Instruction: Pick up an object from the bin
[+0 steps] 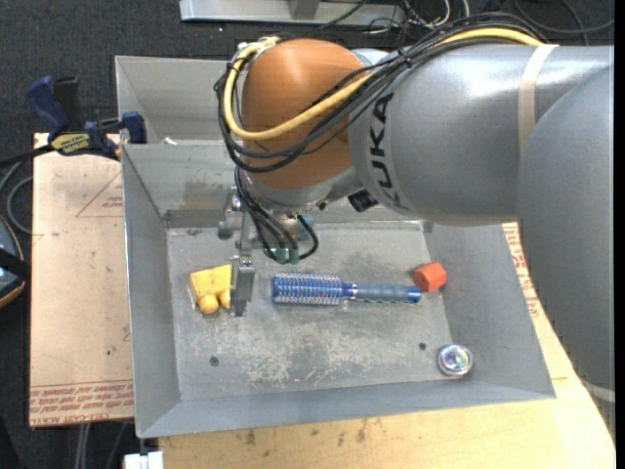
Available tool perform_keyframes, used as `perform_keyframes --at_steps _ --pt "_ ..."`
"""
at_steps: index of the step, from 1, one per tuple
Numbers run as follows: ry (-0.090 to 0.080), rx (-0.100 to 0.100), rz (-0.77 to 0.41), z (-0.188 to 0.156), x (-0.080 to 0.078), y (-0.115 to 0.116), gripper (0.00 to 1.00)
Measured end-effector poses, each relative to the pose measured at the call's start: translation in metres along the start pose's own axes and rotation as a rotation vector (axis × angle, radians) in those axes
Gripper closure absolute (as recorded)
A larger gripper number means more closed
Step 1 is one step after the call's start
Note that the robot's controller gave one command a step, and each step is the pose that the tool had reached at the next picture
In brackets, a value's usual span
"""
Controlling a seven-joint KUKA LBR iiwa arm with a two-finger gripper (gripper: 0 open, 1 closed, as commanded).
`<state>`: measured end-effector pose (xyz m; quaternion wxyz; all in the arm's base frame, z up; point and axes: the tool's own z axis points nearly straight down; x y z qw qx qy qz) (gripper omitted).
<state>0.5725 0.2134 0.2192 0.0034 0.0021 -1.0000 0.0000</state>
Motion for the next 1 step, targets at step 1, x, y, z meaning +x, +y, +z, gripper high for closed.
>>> perform_keyframes --at_steps 1 --pt "-0.017 -0.003 -0.294 0.148 -0.0671 -0.0104 0.0"
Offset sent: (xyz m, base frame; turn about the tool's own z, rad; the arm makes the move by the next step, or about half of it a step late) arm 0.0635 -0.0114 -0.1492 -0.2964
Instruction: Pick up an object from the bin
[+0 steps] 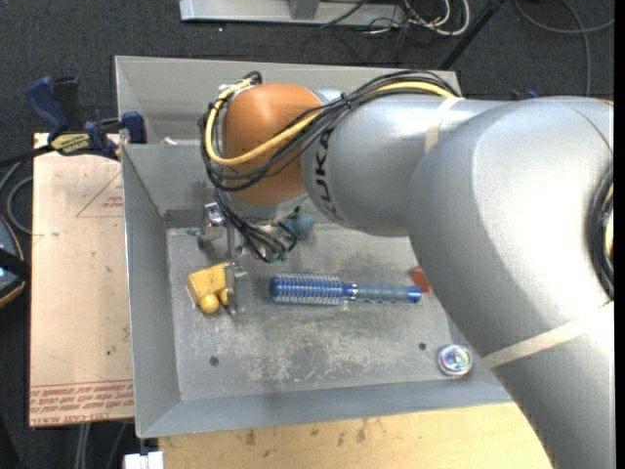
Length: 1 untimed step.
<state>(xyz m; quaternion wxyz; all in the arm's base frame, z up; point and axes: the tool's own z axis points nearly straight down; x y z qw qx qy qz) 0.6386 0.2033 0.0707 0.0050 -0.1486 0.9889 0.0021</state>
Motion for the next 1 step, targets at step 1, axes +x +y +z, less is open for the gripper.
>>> perform_keyframes --at_steps 1 --pt "-0.004 0.0 0.001 -0.0044 -0.0013 0.0001 1.0"
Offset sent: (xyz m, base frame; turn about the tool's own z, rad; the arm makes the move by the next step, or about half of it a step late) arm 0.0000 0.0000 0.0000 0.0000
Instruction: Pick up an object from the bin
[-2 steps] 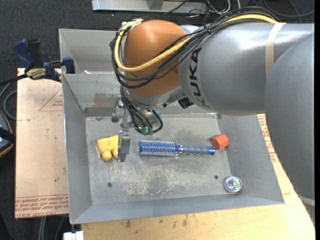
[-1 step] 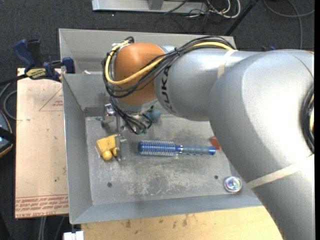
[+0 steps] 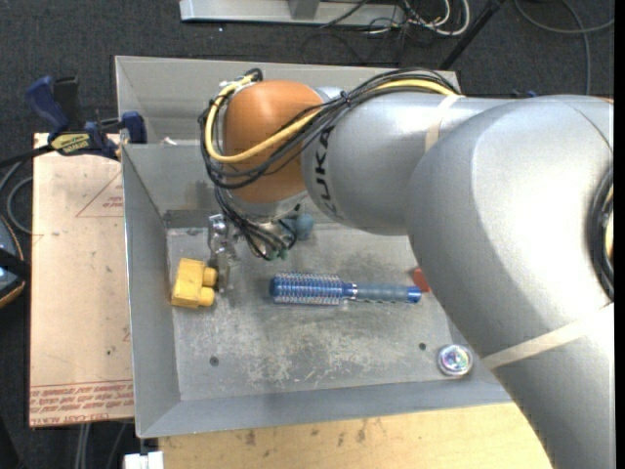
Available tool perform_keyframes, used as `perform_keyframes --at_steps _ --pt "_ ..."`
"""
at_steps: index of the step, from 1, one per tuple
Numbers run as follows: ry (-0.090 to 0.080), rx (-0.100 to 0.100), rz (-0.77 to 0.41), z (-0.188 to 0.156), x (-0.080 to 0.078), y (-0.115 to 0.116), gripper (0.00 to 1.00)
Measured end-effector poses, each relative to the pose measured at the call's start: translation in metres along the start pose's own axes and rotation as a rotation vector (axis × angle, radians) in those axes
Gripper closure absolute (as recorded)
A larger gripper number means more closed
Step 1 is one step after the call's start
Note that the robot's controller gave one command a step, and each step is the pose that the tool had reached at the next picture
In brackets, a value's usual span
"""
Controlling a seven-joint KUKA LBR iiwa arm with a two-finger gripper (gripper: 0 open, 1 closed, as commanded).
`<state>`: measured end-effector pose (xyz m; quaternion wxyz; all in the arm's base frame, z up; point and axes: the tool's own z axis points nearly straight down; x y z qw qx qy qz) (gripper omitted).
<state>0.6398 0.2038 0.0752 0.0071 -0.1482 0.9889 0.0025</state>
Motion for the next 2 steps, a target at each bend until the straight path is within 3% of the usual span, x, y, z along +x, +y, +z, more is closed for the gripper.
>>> perform_keyframes --at_steps 1,2 --pt "0.002 0.002 -0.213 -0.184 -0.006 0.005 1.0" --pt "0.019 0.004 0.19 -0.091 0.012 -0.001 1.0"
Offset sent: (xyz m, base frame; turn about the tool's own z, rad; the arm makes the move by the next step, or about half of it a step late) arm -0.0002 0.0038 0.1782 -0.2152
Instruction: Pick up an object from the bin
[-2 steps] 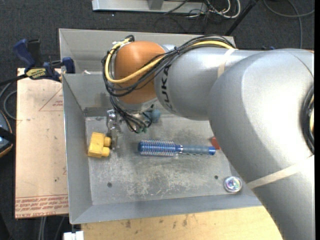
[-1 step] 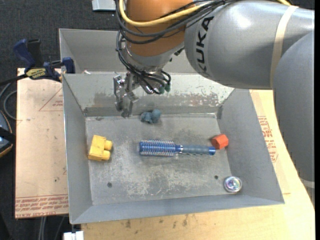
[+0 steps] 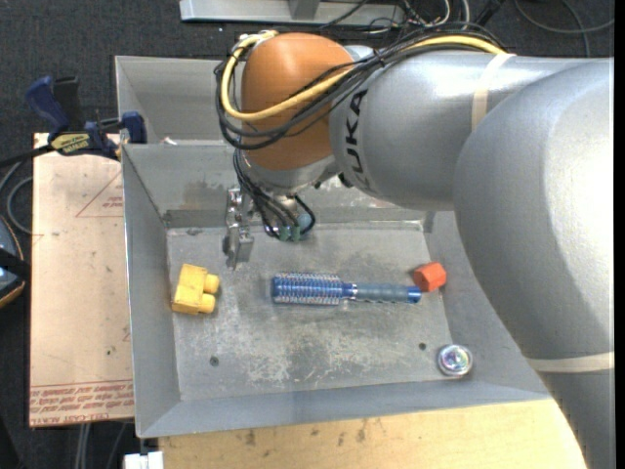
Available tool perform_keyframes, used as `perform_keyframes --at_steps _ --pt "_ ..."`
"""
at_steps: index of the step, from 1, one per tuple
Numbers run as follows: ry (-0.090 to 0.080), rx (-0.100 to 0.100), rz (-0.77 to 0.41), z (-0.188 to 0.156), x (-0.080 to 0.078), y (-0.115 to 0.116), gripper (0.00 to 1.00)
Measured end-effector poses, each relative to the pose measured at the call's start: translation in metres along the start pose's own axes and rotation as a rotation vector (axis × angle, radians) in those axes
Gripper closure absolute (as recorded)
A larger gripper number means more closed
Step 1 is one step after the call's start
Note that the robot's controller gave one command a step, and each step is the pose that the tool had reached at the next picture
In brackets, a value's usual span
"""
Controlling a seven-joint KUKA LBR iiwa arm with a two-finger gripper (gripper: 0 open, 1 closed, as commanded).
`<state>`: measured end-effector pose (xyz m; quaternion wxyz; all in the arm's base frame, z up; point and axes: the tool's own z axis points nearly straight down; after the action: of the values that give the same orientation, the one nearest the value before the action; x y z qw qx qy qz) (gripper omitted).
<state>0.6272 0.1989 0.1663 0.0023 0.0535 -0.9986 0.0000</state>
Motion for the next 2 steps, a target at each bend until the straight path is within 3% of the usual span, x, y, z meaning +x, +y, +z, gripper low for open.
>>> perform_keyframes --at_steps 1,2 --pt "-0.006 -0.001 0.001 -0.003 -0.002 0.0 0.0" --pt "-0.025 -0.006 -0.174 0.067 0.053 0.037 0.0"
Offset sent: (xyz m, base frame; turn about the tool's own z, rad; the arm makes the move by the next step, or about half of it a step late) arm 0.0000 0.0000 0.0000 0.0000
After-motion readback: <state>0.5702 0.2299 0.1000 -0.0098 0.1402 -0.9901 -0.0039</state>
